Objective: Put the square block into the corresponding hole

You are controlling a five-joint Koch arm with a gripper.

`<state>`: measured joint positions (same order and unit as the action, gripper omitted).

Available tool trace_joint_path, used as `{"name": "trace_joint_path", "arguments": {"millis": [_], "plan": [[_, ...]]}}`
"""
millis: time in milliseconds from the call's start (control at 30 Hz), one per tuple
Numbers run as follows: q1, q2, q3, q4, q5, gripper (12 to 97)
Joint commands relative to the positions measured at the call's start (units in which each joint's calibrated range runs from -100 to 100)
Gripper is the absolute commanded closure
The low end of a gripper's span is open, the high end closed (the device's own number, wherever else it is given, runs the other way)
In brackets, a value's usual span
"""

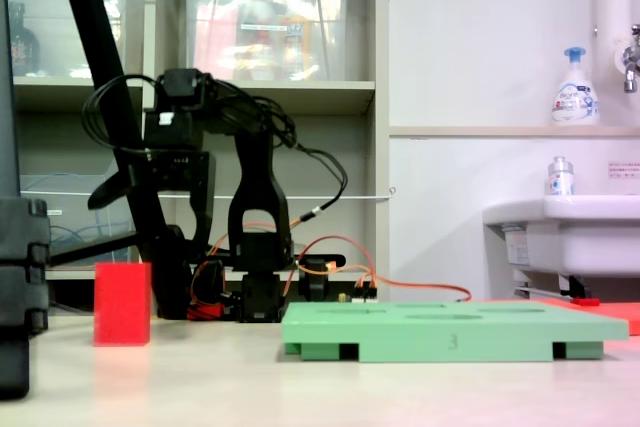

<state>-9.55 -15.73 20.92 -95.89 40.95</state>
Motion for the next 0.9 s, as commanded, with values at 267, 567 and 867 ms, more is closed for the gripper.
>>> {"name": "trace_joint_path", "arguments": {"millis": [267,567,867], "plan": [[-1.51,9.31,2.91,-4.11,-2.78,19.3],[-2.05,16.85,2.91,0.41,-3.86,19.5],[-1.90,21.46,3.41,4.84,-5.18,19.6]]}}
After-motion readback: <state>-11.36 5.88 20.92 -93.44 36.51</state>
